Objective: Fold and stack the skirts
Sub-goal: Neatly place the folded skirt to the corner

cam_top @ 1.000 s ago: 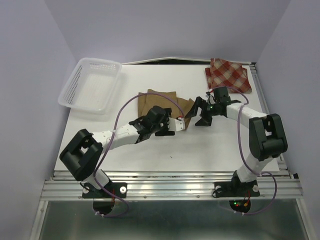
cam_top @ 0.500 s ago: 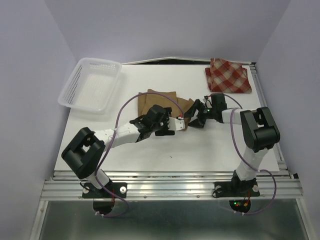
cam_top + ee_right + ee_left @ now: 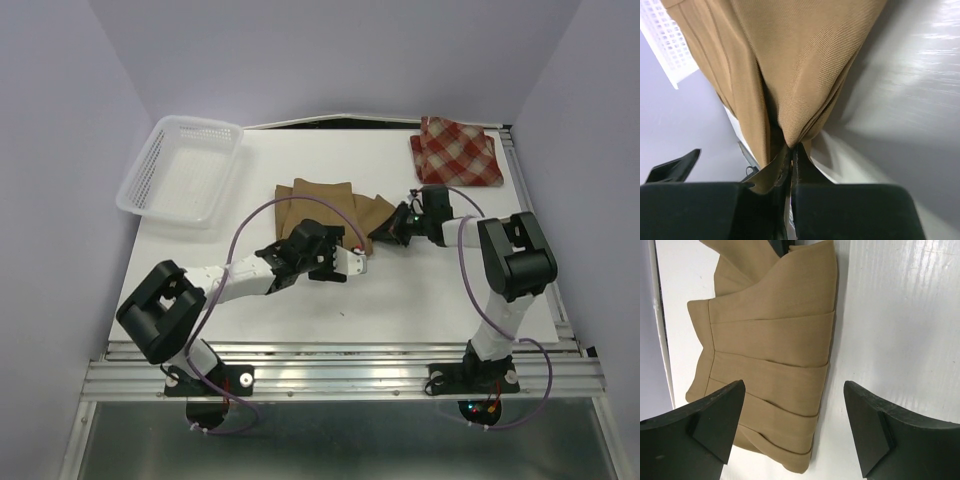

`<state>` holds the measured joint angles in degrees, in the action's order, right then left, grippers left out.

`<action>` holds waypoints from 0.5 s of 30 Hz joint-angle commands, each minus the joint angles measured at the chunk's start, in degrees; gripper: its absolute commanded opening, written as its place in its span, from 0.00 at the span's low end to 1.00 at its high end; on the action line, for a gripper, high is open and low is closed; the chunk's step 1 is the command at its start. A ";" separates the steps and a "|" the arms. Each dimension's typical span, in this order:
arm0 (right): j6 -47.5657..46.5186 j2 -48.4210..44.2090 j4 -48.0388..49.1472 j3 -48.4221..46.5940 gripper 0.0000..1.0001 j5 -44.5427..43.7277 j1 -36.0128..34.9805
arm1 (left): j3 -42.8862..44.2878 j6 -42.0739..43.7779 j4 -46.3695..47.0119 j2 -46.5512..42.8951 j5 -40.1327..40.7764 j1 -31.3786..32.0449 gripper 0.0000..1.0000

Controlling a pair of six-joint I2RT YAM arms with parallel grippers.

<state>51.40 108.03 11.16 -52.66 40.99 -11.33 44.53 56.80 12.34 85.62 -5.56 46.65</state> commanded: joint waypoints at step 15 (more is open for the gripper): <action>11.09 -7.31 11.52 1.16 0.01 4.18 -0.36 | 5.65 -3.43 12.00 12.11 1.25 1.33 0.82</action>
<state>59.96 103.09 18.35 -51.59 43.68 -11.33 47.42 56.21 19.64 97.14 -5.45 47.53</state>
